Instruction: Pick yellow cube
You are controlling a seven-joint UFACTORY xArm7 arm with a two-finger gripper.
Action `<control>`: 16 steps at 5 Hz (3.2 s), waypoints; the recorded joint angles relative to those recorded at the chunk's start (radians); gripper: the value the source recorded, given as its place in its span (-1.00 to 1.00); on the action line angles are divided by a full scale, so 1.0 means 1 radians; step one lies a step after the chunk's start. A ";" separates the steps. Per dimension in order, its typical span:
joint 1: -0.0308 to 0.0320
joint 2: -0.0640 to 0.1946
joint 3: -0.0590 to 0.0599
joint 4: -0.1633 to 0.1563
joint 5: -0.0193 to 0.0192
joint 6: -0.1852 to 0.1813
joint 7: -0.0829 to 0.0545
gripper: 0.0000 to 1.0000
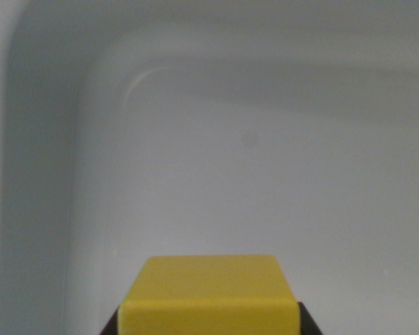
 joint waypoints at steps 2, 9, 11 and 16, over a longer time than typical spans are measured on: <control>-0.0009 -0.015 0.001 0.027 0.0025 0.042 -0.001 1.00; -0.0030 -0.052 0.003 0.094 0.0089 0.146 -0.004 1.00; -0.0036 -0.062 0.004 0.112 0.0105 0.174 -0.005 1.00; -0.0047 -0.080 0.005 0.146 0.0137 0.226 -0.006 1.00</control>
